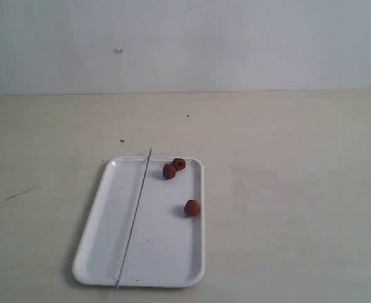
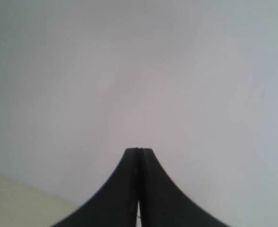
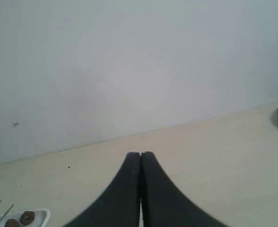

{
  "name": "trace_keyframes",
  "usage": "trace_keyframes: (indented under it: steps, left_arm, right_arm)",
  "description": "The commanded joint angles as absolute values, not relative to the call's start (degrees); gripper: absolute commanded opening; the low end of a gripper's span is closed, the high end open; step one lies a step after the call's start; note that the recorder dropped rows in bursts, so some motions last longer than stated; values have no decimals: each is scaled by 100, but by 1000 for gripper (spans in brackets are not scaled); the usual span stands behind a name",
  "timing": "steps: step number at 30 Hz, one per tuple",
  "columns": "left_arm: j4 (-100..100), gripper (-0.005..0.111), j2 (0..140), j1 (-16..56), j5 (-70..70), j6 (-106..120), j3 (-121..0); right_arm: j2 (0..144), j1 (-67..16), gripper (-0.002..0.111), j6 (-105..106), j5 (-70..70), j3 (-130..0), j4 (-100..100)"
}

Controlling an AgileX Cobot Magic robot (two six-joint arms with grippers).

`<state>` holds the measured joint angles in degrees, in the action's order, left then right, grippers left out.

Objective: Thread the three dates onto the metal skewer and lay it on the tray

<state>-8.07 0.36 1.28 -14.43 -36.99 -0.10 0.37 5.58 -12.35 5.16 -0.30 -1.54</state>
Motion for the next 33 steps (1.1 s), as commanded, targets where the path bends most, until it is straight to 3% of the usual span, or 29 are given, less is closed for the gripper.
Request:
trace_keyframes:
  steps: [1, 4, 10, 19, 24, 33]
  left_arm:
    - [-179, 0, 650, 108, -1935, -3557, -461]
    - [-642, 0, 1657, 108, -1001, -3303, -1392]
    - [-1986, 0, 3883, 108, 2222, -2314, -3880]
    - [-1465, 0, 6666, 108, 6288, 70, -6403]
    - [312, 0, 7282, 312, 5815, 889, -6207]
    - [820, 0, 8666, 1881, 5528, 380, -6070]
  right_arm:
    - [0, 597, 0, -1206, 481, 0, -147]
    - [0, 597, 0, -1206, 411, 0, -147]
    - [0, 597, 0, -1206, 366, 0, -159]
    - [0, 597, 0, -1206, 366, 0, -159]
    - [0, 597, 0, -1206, 366, 0, -159]
    - [0, 597, 0, -1206, 366, 0, -159]
